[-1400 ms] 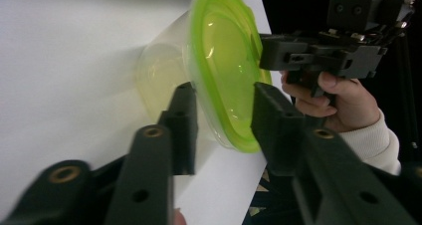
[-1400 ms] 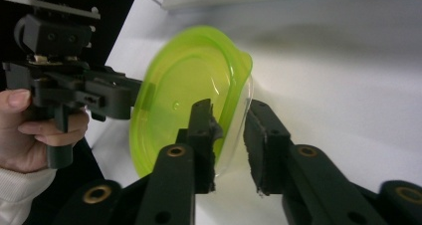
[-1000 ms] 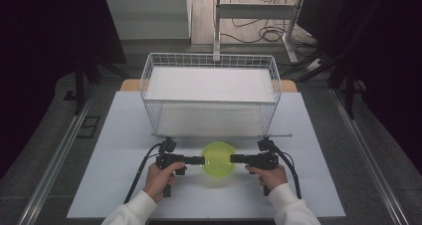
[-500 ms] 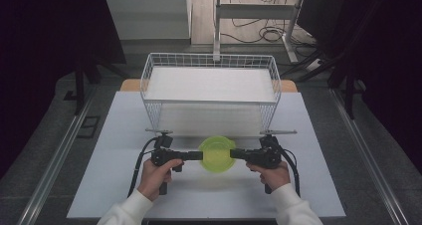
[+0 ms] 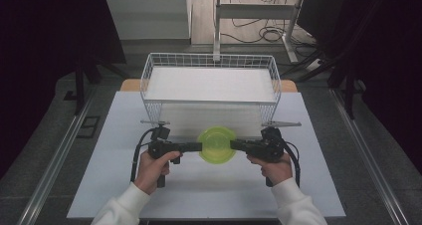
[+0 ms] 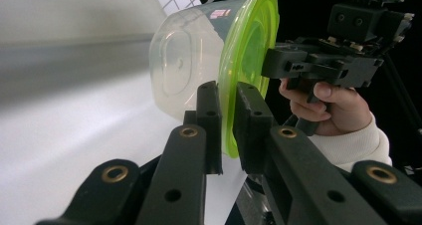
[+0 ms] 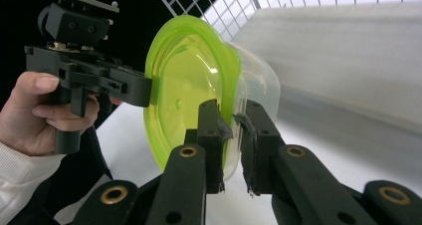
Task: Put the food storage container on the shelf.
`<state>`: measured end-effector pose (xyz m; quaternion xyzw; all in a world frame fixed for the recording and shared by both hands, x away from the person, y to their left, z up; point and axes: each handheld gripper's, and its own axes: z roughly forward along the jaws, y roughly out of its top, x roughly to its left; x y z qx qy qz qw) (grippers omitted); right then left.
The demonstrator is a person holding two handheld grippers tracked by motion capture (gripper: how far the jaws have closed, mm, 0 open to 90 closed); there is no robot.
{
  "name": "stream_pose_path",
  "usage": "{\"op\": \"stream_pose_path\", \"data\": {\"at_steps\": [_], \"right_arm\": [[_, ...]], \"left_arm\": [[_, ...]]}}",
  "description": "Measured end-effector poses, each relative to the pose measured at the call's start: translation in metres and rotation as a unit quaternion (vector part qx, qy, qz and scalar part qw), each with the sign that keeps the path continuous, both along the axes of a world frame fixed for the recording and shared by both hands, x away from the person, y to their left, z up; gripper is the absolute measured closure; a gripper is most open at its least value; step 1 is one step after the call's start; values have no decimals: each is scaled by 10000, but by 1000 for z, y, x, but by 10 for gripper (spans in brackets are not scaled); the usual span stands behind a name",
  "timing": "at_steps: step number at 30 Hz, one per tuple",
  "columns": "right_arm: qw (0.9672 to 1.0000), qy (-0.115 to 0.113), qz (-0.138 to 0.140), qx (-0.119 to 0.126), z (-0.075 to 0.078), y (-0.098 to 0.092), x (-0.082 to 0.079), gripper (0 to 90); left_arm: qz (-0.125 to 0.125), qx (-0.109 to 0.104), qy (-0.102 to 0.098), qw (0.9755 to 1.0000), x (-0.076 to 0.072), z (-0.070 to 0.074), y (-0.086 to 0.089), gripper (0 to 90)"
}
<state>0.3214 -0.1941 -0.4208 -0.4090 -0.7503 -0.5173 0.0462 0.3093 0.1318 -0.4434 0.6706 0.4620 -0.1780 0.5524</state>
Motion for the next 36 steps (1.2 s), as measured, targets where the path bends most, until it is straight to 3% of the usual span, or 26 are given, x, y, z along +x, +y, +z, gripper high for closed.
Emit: {"op": "stream_pose_path", "data": {"at_steps": [8, 22, 27, 30, 35, 36], "right_arm": [[9997, -209, -17, 133, 27, 4, 10, 793], [9990, -186, -116, 384, 63, 6, 33, 794], [9987, -240, -114, 431, 77, 5, 41, 795], [9986, -238, -108, 451, 91, 6, 50, 795], [9984, -125, -174, 530, 101, 8, 72, 797], [9981, -94, -183, 578, 103, 8, 77, 798]], "left_arm": [[-12, -6, -173, 9998, 13, 31, 6, 824], [-87, -40, -266, 9996, 39, 68, 10, 824], [-121, -63, -261, 9996, 49, 88, 10, 824], [-92, 53, -343, 9994, 59, 105, 10, 826], [-97, 0, -237, 9997, 77, 112, 13, 825], [-91, -118, -146, 9998, 87, 114, 16, 825]]}}
